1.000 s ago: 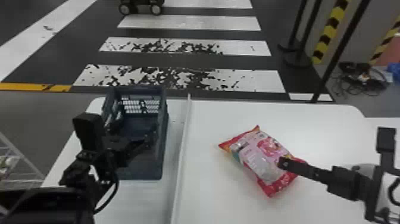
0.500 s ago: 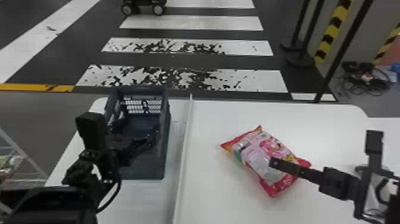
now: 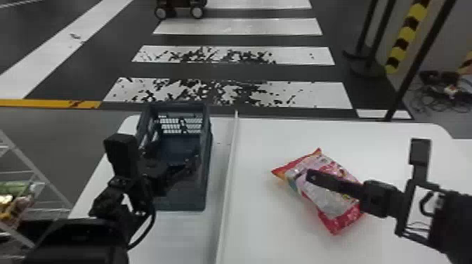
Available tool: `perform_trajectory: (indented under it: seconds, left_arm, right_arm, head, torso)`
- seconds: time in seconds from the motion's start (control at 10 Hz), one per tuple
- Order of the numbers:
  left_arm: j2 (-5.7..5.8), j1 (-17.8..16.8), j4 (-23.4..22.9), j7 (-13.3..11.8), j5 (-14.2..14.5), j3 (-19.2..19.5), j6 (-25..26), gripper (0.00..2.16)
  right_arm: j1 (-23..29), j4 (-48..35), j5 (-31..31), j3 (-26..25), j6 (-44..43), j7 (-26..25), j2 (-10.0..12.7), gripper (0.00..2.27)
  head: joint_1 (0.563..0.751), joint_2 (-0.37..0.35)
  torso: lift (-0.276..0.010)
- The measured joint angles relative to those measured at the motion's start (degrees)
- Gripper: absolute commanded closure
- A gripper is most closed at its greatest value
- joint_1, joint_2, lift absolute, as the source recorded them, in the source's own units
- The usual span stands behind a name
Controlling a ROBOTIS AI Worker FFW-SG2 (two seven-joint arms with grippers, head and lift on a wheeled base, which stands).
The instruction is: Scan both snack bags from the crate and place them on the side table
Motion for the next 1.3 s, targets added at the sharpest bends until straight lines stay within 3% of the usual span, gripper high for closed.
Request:
perform_trajectory:
  seconds: [0.5,0.8,1.3]
  left_arm:
    - [0.02,0.13,0.23,0.01,0.0,0.02,0.02,0.09]
    - [0.19,0.12,0.35,0.07,0.14,0.15,0.02,0.09]
    - [1.05,-0.39,1.26,0.07,0.94,0.19,0.02,0.09]
  right_arm:
    - [-8.38,13.45,0.87,2.65,-4.23,6.16,0.0,2.21]
    - [-12.76,22.86,1.98,3.6,-10.55,7.27,0.0,2.21]
    - [-17.85,35.39,13.72,4.6,-22.93,5.54,0.0,2.21]
  head:
    - [0.695,0.118]
    - [0.695,0.128]
    - [0.695,0.113]
  torso:
    - [-0.098]
    - [-0.098]
    - [-0.098]
